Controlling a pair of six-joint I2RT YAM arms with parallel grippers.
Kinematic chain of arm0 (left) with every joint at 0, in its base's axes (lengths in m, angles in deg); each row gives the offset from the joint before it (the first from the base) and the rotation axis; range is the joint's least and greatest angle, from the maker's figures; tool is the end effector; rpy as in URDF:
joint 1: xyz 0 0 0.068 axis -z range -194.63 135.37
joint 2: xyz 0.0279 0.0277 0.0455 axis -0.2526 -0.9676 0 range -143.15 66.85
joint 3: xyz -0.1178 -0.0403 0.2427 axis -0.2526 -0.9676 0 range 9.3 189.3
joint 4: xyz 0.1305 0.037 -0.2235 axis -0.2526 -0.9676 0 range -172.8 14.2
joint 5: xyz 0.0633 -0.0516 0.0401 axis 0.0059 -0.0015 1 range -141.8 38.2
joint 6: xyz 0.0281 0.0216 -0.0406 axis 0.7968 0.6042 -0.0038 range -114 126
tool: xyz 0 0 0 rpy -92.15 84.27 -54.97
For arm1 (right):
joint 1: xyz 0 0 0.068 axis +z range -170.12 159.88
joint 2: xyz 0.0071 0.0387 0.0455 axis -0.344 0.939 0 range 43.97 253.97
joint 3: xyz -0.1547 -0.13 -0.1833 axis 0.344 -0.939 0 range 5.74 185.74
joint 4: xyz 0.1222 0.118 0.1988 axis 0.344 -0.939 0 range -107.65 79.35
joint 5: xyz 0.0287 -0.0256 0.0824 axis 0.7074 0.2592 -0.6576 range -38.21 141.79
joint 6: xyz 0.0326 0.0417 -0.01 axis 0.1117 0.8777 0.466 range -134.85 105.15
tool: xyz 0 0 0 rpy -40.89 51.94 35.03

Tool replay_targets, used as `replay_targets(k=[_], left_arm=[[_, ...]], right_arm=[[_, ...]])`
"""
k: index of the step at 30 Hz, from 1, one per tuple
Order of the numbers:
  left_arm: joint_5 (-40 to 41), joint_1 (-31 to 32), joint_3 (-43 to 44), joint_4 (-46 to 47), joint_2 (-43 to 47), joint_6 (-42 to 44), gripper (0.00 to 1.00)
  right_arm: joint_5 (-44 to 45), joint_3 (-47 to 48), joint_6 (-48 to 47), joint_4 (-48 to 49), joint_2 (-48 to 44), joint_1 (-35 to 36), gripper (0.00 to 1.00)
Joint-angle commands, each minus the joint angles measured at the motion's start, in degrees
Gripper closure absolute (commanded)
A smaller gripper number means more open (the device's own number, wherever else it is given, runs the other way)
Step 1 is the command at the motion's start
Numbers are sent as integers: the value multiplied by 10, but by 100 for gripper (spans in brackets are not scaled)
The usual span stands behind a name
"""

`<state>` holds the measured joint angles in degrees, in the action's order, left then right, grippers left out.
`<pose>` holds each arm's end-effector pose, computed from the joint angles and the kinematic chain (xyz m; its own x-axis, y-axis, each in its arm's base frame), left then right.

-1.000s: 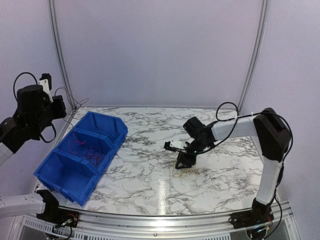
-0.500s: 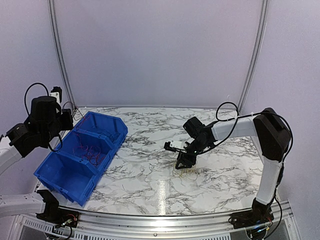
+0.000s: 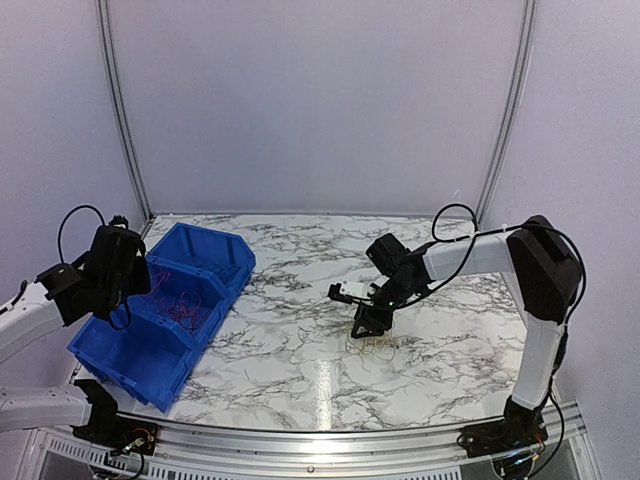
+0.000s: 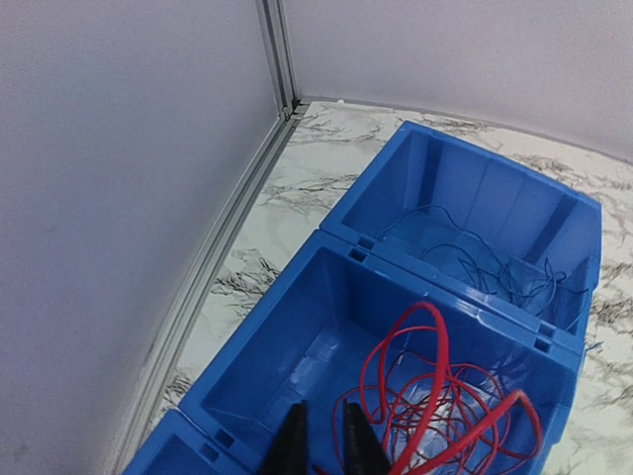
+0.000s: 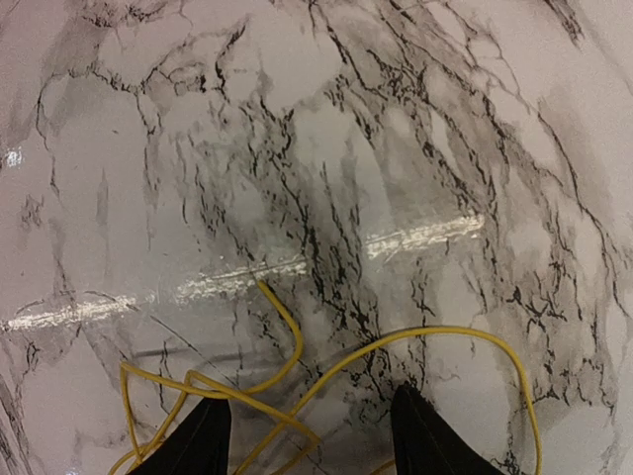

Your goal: Untangle the cables

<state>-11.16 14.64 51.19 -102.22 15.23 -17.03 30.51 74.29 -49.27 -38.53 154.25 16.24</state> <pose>0.1765 -0.0724 0.2786 -0.4392 -0.0941 -0.8935 -0.2821 0.9587 0.0377 0.2918 0.2307 0.1424 -0.2530 -0.8402 -0.4797 -0.9664 0.2432 0.0837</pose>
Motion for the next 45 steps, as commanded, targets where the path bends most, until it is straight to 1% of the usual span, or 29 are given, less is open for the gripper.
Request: replay_targets(k=[1,2,3,5,9,11,13,15,17,20,23,25,28,31,32,34,36,38,41,42,45], left_arm=[[8,-7,-2,-19,1,-24,68],[4,-8,0,-19,0,-23,62],[2,-8,1,-19,0,-22,58],[-7,-8,6,-19,-2,-21,53],[-25,-8,15,-14,-9,-18,45],[-36,-8,23,-6,-13,-9,39],[-64,-8,33,11,-13,8,36],[-109,-7,39,42,-6,28,35],[-150,-7,41,79,7,41,35],[-187,-6,47,131,13,54,35],[-225,-3,82,137,-23,58,37],[-254,8,104,141,-56,57,37],[-278,60,131,162,-115,68,38],[-294,130,163,188,-193,89,39],[-316,150,168,203,-221,90,41],[-361,188,182,230,-279,84,48],[-400,214,197,254,-339,56,54],[-439,235,198,300,-393,24,57],[-477,254,202,354,-466,-16,61],[-488,260,205,366,-486,-22,63],[-500,269,222,371,-534,-28,63]], right_arm=[[22,5,-1,-42,15,-1,44],[22,5,-1,-42,15,-1,44],[23,5,-1,-41,14,-1,44],[22,6,-1,-42,13,0,44],[16,7,2,-43,7,0,44],[11,9,6,-44,-1,0,44],[13,14,12,-44,-15,-1,44],[15,21,22,-45,-41,-3,44],[9,34,31,-49,-79,-10,44],[-19,55,42,-68,-122,-33,43],[-60,66,47,-83,-160,-64,42],[-58,66,34,-99,-180,-77,42],[-14,43,16,-105,-207,-82,42],[1,9,9,-104,-222,-85,42],[1,-2,11,-103,-222,-85,42],[-5,-22,10,-101,-217,-86,43],[-9,-42,9,-90,-211,-86,43],[-13,-59,7,-77,-203,-86,44],[-13,-77,8,-54,-196,-86,44],[-15,-81,7,-49,-193,-86,44],[-22,-90,9,-34,-187,-86,44]])
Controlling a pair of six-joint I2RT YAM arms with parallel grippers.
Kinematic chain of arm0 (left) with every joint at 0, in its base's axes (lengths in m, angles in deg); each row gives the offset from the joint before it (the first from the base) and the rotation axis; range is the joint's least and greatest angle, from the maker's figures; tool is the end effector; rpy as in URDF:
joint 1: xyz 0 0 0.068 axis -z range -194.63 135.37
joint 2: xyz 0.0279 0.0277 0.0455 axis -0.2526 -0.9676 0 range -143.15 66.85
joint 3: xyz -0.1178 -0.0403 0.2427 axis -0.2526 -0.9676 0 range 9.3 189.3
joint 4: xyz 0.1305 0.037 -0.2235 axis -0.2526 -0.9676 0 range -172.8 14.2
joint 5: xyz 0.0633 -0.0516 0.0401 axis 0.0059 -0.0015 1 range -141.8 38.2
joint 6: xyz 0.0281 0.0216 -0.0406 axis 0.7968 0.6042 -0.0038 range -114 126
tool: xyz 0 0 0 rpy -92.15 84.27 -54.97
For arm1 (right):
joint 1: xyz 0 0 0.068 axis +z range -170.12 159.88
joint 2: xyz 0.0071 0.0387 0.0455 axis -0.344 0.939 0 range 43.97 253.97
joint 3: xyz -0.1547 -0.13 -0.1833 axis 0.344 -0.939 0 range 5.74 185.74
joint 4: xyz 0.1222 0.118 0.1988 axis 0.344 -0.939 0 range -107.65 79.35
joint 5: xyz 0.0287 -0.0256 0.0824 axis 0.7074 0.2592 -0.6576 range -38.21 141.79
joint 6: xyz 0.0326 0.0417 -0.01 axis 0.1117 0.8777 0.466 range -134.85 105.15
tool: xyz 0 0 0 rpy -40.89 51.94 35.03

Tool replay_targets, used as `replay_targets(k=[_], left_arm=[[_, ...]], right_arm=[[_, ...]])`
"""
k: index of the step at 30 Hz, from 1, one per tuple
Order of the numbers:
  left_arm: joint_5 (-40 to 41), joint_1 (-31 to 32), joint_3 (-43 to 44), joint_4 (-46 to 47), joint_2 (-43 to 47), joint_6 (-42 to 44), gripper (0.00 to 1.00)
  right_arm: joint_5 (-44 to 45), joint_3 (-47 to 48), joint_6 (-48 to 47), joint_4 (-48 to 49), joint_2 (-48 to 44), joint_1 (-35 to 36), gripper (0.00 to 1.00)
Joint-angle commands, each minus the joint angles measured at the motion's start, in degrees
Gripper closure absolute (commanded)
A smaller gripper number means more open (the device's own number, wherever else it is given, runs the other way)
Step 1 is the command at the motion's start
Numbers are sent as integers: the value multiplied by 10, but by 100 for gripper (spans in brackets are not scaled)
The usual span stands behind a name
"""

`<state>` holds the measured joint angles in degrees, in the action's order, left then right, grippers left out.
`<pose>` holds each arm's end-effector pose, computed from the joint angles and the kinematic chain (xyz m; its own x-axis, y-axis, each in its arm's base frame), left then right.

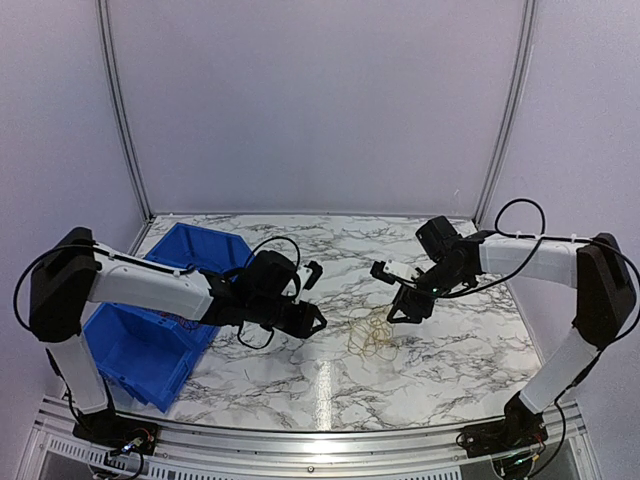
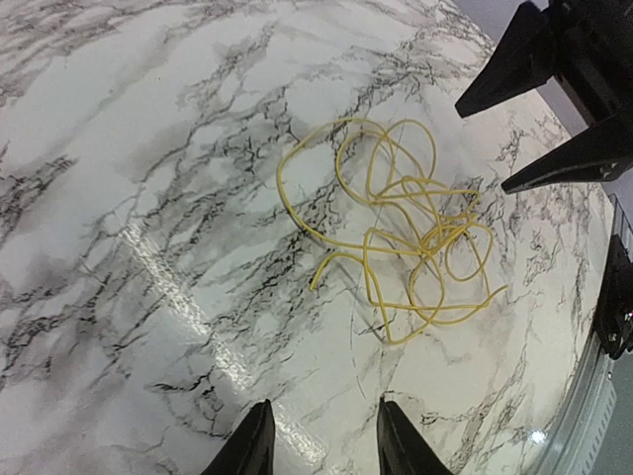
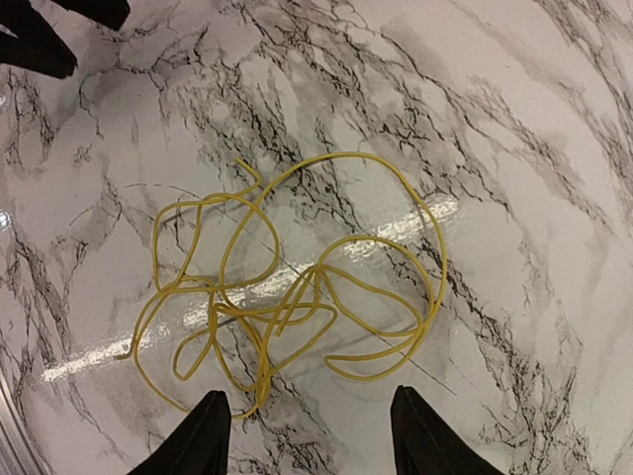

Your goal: Untangle the cables

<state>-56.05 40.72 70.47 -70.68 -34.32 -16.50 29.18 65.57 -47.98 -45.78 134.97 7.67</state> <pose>0.2180 -0.3201 0.1984 -0.6275 0.2367 -0.7417 0.6655 0.6576 -0.3531 0.2664 0.1557 0.2042 -0.3685 -0.7644 -0.5290 -0.9176 0.3903 0.0752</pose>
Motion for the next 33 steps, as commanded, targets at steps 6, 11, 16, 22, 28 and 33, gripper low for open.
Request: replay_targets(k=[6,11,16,22,28,33], left_arm=[[-101,19,59,63,-105,-41,60],[-103,25,80,66,-135,-44,57],[-97,28,90,69,-160,-62,63],[-94,31,89,87,-177,-79,71],[-95,34,87,113,-193,-94,72],[-96,35,104,120,-213,-97,82]], right_arm=[[-31,-20,-1,59,12,0,44],[-39,-24,-1,62,17,0,44],[-50,-21,-2,63,26,0,44],[-52,-12,0,63,43,2,44],[-39,-13,3,70,52,7,44],[-18,-9,8,76,68,20,44]])
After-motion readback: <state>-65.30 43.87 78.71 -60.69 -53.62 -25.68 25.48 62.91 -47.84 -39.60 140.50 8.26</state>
